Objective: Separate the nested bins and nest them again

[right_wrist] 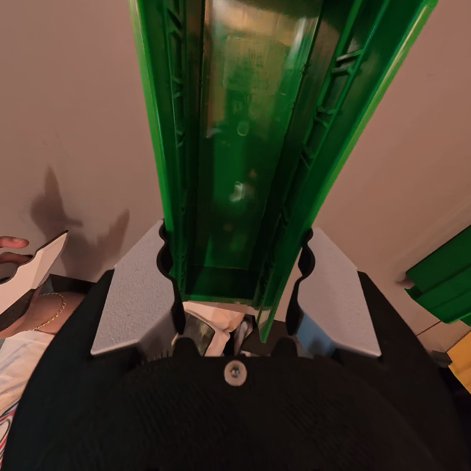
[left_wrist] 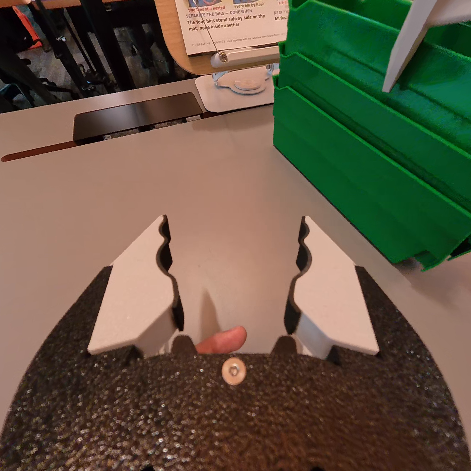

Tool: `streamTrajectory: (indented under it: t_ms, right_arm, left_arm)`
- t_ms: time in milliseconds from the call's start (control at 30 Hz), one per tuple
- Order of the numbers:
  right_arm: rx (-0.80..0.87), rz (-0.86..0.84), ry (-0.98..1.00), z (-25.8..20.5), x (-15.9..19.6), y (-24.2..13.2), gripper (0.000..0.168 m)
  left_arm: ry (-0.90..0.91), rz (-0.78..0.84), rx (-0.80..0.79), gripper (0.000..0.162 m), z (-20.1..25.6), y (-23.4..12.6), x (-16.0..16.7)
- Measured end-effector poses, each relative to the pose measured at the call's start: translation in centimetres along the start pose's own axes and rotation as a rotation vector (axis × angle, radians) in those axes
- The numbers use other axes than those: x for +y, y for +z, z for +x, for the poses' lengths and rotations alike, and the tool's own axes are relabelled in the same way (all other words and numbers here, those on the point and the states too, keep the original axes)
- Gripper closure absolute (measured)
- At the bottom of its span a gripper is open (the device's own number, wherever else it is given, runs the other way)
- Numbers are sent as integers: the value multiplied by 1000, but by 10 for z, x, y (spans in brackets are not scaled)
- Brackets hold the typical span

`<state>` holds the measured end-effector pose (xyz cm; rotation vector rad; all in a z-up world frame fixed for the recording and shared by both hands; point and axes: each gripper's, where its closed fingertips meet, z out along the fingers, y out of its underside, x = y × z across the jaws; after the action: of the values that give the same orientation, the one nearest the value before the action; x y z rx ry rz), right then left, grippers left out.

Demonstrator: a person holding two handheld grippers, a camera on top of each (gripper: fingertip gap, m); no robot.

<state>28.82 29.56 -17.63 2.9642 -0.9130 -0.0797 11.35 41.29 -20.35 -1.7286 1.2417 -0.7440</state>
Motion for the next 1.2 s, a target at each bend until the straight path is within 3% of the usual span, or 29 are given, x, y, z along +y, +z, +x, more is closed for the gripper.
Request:
streamTrajectory:
  t_ms: [467,600,833,1000,1200]
  right_arm:
    - [-41,30,7,12,6,-64,72]
    - [-58,39,-11,19,9,-99,71]
    - [23,126,90,77,14,-161,68]
    - [42,135,194,136,25,-149,70]
    - [16,66,274,187,40,-82,69]
  left_arm:
    - [17,-7,14,63,8,2,1]
    - [14,-11,13,63,7,2,2]
    - [4,-14,5,63,2,3,4]
    - [3,-22,9,63,3,5,6]
    - [7,-33,8,63,5,8,9]
